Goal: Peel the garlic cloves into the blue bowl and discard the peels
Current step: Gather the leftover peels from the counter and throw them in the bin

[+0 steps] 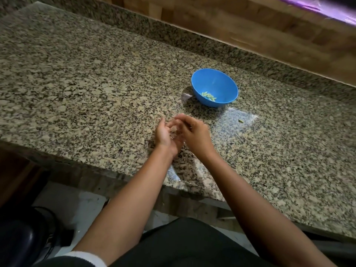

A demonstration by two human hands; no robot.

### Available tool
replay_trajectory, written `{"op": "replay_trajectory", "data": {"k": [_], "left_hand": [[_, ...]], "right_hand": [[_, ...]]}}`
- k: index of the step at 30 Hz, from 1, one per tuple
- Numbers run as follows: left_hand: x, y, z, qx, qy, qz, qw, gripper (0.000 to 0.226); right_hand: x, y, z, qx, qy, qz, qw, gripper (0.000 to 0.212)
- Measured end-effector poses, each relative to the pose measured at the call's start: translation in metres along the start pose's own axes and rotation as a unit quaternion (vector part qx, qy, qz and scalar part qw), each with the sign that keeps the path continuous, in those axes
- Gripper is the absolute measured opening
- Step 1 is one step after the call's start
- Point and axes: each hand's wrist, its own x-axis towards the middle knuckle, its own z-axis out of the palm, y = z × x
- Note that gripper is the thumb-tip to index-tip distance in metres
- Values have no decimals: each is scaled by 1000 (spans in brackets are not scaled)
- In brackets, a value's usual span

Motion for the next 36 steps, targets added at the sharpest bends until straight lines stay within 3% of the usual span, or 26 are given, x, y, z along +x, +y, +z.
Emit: {"op": "replay_trajectory", "data": {"k": [3,6,9,11,13,21,24,27,34,36], "left_hand": [[3,6,5,-51,-45,-5,998,56],[8,13,1,-67,-59,17,996,59],[11,22,-6,-72,-65,33,995,59],[12,27,-9,-79,-66,39,994,60],[12,30,-11,-85,-65,42,993,60],[14,32,-14,-86,-69,35,993,61],[13,33,-16,-94,-72,37,992,60],[15,30,-13,-96,-73,39,992,61],[18,31,-14,-102,-70,37,992,60],[18,32,-15,-101,-71,36,992,61]], "right_hand": [[0,10,-15,81,45,41,995,25],[-10,25,-30,58,66,56,995,34],[-30,46,-29,-167,-50,74,982,56],[-40,58,-20,-341,-127,81,928,74],[-41,62,-10,-407,-155,81,897,82],[-22,60,-4,-409,-184,-23,894,79],[-33,65,-22,-433,-249,-103,860,61],[-26,69,-28,-447,-279,-126,840,53],[1,72,-25,-434,-243,-87,863,59],[-2,69,-23,-392,-211,-89,891,61]]}}
